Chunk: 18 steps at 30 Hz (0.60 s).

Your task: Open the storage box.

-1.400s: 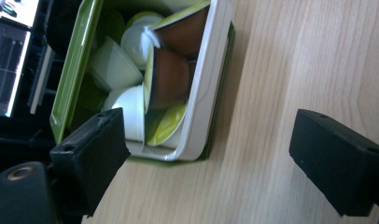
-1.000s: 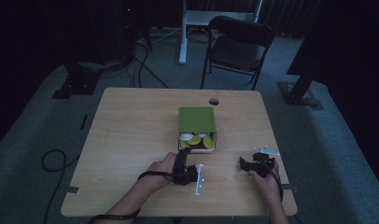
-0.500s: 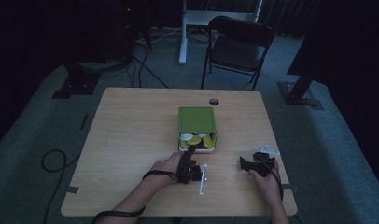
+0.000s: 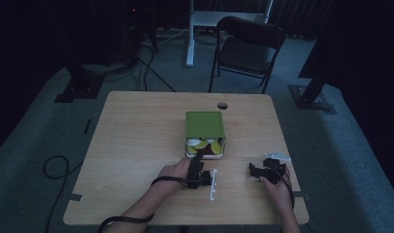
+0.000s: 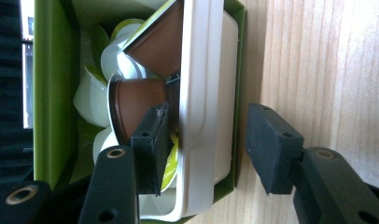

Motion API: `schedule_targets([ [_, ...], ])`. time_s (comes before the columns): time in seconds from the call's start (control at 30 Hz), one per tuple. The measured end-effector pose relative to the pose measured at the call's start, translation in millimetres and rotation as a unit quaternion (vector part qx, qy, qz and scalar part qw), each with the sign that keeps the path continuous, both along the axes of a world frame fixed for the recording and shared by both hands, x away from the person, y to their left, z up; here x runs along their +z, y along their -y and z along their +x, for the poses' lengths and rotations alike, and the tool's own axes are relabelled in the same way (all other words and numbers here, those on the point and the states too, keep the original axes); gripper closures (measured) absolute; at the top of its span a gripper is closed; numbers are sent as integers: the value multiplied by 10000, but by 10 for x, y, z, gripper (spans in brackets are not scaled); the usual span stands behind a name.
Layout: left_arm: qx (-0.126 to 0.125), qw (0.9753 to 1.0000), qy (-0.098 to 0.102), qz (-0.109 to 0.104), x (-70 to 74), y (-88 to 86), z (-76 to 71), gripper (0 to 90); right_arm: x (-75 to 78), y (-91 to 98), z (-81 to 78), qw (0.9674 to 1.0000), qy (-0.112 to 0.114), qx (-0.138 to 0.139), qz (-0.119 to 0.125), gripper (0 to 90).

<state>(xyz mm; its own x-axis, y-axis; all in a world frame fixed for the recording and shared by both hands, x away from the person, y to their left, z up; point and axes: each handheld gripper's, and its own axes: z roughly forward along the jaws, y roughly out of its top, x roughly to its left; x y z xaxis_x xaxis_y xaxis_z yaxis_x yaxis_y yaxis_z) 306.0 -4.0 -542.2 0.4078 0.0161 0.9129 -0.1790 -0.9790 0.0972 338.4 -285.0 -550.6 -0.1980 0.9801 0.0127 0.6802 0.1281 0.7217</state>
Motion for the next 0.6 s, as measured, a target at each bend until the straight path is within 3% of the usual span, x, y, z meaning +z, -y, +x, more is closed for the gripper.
schedule_targets([
  [0.4, 128, 9995, 268, -47, -35, 38, 42, 706, 0, 0, 0, 10000, 2, 2, -1, 109],
  [0.6, 99, 9996, 280, 27, -36, 35, 40, 714, 0, 0, 0, 10000, 2, 1, -3, 109],
])
